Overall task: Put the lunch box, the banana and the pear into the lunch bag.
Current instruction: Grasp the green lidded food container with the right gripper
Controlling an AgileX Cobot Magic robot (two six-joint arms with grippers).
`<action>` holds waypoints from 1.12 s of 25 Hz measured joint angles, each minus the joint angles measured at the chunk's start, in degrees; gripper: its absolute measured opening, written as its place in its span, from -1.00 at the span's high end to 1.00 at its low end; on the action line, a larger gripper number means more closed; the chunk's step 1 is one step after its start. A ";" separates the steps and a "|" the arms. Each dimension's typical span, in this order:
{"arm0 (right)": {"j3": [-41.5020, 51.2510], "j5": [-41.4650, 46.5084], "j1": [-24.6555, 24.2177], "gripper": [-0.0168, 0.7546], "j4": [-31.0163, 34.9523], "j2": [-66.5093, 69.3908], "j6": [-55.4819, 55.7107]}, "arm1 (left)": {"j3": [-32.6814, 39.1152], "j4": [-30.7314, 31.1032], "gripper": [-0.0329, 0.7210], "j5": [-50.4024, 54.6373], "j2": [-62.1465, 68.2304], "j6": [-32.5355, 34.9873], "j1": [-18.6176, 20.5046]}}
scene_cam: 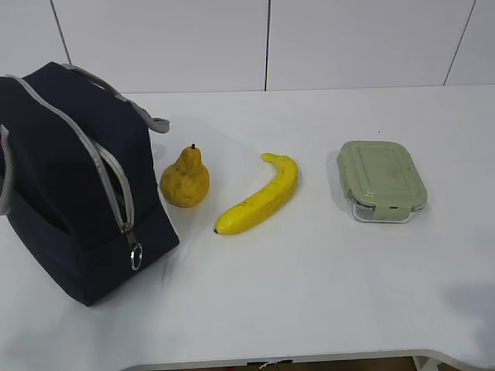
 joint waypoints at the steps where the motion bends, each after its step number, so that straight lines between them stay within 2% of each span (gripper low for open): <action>1: 0.00 0.00 0.00 -0.43 0.00 0.00 0.00 | 0.00 0.00 0.10 0.00 0.00 0.00 0.00; 28: 0.00 0.00 0.00 -0.43 0.00 0.00 0.00 | 0.00 0.00 0.10 0.00 0.00 0.00 0.00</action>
